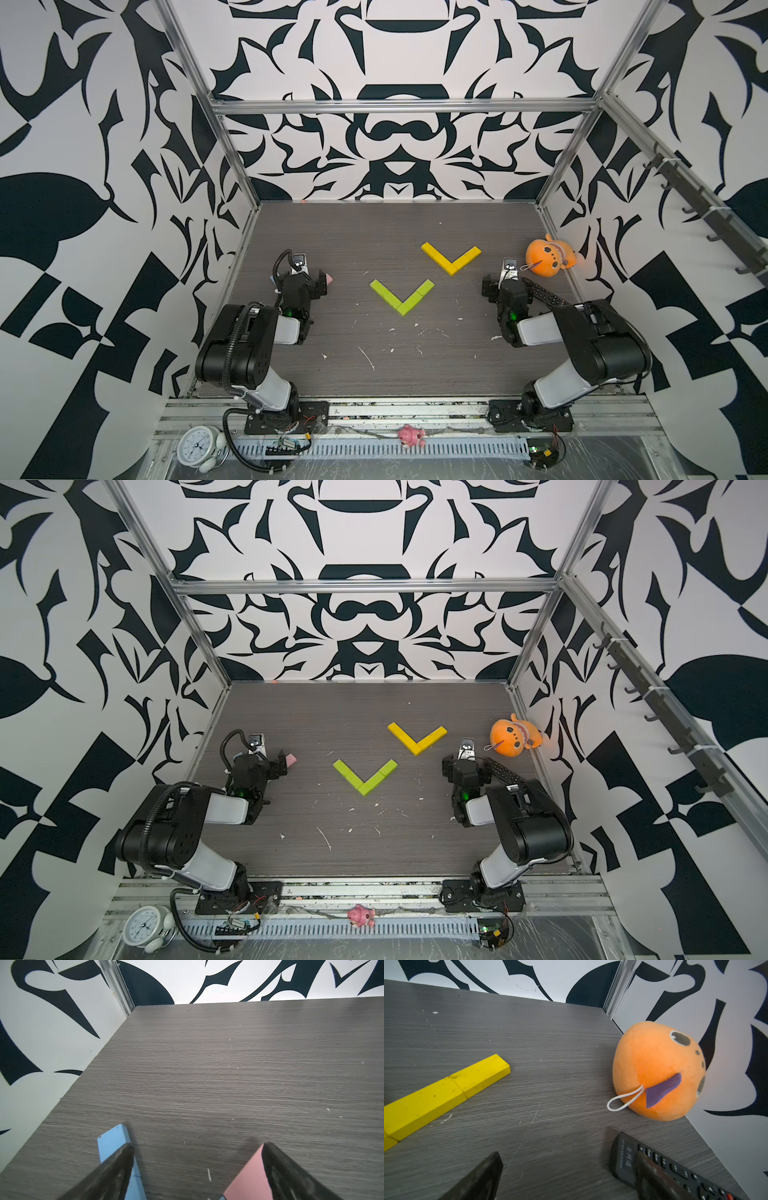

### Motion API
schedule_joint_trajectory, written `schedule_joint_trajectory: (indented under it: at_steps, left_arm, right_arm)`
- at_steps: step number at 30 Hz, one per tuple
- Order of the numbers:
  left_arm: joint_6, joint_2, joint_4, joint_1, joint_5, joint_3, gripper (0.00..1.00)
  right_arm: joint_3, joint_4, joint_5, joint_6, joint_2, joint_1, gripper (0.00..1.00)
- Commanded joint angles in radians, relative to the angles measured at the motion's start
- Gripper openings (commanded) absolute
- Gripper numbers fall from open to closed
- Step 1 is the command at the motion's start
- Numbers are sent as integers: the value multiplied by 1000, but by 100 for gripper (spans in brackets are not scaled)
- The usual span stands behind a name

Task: Assemble the letter v with building blocks
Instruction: Reset both arms

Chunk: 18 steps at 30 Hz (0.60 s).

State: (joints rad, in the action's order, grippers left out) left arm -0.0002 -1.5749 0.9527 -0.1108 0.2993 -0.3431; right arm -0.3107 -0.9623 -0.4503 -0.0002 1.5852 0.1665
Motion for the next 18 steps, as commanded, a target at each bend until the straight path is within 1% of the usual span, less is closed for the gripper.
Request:
schedule_joint_trajectory:
  at_steps: [1, 14, 18]
  left_arm:
    - [-5, 2, 21, 5, -9, -10, 100]
    - [-6, 2, 23, 5, -8, -10, 99]
    - [-6, 1, 23, 5, -8, -10, 99]
  right_arm:
    - [-20, -38, -25, 11, -10, 4, 100]
    - [-22, -38, -25, 13, -8, 4, 100]
    - [-33, 3, 36, 43, -17, -30, 100]
